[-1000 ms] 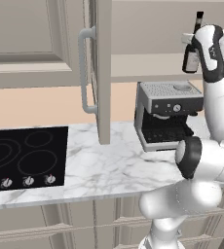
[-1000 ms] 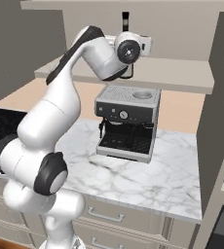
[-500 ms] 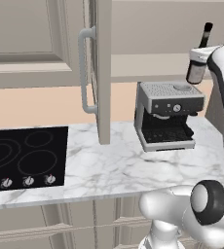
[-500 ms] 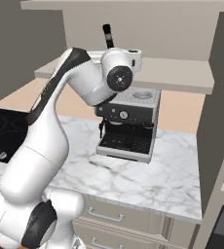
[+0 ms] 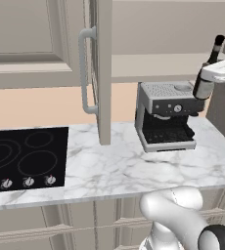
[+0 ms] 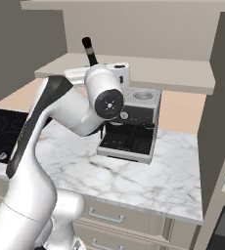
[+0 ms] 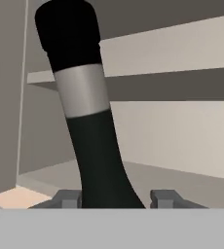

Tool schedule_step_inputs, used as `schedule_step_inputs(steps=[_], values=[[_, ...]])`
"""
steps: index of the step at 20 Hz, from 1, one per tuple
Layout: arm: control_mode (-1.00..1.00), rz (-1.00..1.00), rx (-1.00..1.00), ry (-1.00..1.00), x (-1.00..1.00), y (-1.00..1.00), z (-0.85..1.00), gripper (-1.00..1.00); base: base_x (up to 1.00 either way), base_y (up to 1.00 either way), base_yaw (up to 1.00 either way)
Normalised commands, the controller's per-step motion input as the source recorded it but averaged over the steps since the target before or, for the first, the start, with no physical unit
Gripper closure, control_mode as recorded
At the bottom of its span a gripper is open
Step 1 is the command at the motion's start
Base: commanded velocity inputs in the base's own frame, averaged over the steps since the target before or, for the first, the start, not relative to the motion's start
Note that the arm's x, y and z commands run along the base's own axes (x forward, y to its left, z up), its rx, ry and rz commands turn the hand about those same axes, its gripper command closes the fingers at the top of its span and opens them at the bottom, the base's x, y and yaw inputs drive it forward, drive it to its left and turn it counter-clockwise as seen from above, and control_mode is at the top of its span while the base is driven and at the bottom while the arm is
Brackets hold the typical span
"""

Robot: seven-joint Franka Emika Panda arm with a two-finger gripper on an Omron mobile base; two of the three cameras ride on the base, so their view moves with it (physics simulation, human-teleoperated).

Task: Open the cabinet directly in front. Then move the wine and the mug to the dining counter with the jar on it.

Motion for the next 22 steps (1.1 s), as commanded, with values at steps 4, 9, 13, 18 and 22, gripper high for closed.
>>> schedule_step_inputs(steps=[4,9,13,18,22], values=[[-1.0,0.13,0.0,-0.05,-1.0,0.05,-0.41,1.0,0.0,0.0,0.0],[-1.0,0.14,0.0,-0.01,-0.97,0.08,-0.56,1.0,0.0,0.0,0.0],[-1.0,0.14,0.0,0.01,-0.92,0.12,-0.54,1.0,0.0,0.0,0.0],[-1.0,0.13,0.0,0.03,-0.82,0.08,-0.45,1.0,0.0,0.0,0.0],[-1.0,0.13,0.0,0.03,-0.73,0.08,-0.44,1.0,0.0,0.0,0.0]])
